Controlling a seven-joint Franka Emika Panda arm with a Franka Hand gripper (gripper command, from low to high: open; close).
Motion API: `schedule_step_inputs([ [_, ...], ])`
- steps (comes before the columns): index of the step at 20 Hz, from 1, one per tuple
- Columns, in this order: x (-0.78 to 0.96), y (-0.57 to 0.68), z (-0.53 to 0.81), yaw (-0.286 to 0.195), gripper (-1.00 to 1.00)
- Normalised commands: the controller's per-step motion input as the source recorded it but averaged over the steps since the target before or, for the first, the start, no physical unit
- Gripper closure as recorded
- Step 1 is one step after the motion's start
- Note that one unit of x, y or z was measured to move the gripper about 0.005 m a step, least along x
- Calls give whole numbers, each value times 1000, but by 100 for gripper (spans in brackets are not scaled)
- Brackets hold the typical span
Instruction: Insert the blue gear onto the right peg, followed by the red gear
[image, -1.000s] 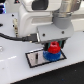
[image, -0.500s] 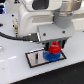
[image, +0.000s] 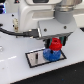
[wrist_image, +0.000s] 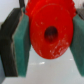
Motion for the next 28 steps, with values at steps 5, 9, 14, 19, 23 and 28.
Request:
schedule_step_inputs([
  [5,-30,-17,-14,0,100],
  [9,170,-107,-97,0,100],
  [14,222,-112,-135,0,100],
  [19,217,-118,-220,0,100],
  [23,193,-42,-225,0,100],
  [28,64,14,-1,0,-100],
])
